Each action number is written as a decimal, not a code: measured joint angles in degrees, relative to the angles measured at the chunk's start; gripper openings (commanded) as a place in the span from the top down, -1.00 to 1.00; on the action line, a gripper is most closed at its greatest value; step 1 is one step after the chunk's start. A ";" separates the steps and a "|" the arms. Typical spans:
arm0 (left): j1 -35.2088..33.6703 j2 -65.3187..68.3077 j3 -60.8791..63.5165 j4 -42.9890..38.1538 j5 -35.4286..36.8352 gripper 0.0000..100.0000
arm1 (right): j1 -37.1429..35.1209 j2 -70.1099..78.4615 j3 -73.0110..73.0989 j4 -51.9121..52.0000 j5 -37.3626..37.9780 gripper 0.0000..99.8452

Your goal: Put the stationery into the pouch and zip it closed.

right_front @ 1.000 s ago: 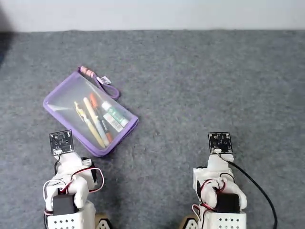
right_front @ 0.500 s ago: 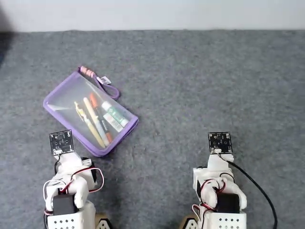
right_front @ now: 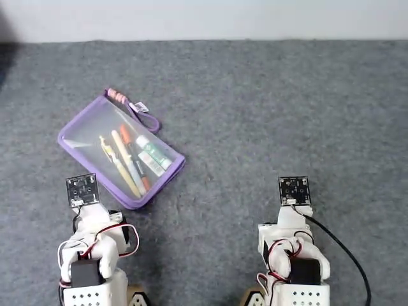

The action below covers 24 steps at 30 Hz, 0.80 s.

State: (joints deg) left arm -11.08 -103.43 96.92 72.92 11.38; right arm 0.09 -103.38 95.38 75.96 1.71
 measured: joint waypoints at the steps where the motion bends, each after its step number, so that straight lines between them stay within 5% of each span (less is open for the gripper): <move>1: 0.00 0.00 0.00 0.00 0.00 0.97 | 0.00 0.00 0.00 0.00 0.00 0.97; 24: 0.00 0.00 0.00 0.00 0.00 0.97 | 0.00 0.00 0.00 0.00 0.00 0.97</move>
State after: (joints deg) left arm -11.08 -103.43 96.92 72.92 11.38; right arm 0.09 -103.38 95.38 75.96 1.71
